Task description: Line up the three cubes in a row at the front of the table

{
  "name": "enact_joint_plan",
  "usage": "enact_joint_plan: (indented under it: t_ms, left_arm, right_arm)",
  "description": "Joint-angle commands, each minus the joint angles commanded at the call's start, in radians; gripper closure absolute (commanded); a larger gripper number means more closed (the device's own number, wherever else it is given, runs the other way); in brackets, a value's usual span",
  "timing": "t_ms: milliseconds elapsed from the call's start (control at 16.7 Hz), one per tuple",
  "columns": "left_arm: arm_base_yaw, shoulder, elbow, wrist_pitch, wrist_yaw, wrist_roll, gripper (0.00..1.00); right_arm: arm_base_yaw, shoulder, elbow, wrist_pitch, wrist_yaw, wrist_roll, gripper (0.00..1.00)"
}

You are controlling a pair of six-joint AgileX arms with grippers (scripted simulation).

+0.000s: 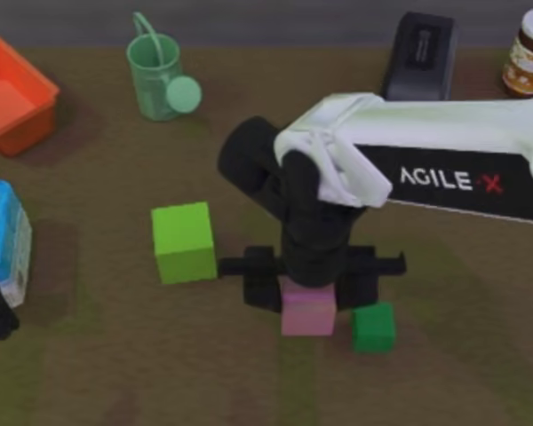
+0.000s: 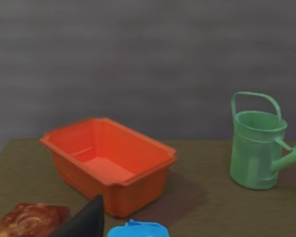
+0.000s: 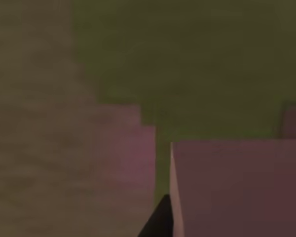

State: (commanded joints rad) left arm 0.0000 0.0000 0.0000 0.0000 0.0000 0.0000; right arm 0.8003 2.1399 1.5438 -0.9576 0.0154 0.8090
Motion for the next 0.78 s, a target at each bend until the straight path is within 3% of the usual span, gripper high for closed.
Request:
enact_joint_plan:
  t_ms: [420,780]
  left_arm:
    - [0.000,0.000,0.000,0.000,0.000,0.000,0.00]
    - [0.000,0.000,0.000,0.000,0.000,0.000,0.00]
  right_arm:
    - [0.001,0.037,-0.059,0.093,0.002,0.004,1.00]
    - [0.001,0.037,-0.059,0.093,0.002,0.004,0.55]
